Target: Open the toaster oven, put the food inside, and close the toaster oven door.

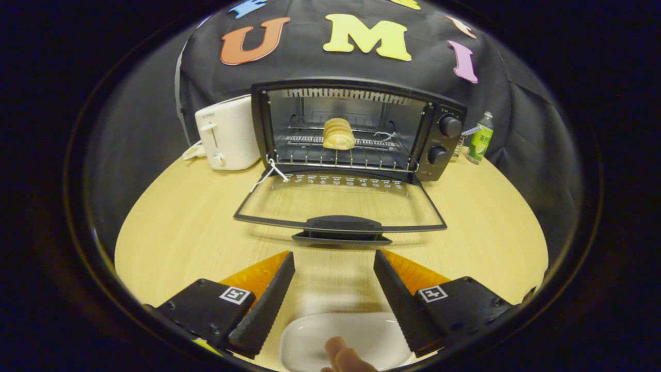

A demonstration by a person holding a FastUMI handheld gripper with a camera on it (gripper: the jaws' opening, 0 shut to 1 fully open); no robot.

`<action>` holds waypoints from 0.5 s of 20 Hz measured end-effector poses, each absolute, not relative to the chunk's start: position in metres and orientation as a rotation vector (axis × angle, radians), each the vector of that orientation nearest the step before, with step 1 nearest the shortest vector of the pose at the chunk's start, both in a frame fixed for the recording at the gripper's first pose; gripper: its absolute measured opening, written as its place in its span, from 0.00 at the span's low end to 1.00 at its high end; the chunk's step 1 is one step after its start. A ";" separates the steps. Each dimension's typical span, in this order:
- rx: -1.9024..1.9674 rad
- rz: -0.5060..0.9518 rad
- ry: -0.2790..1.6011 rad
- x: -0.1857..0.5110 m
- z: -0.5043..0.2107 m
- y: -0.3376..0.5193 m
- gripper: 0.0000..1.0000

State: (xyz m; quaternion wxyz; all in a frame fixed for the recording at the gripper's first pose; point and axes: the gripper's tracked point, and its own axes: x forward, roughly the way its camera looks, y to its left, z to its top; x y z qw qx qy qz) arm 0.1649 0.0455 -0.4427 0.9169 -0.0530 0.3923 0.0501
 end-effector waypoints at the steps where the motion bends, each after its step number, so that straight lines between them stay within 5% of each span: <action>1: -0.112 0.097 0.817 0.167 -0.448 0.044 1.00; 10: -0.008 0.095 0.803 0.186 -0.446 0.048 1.00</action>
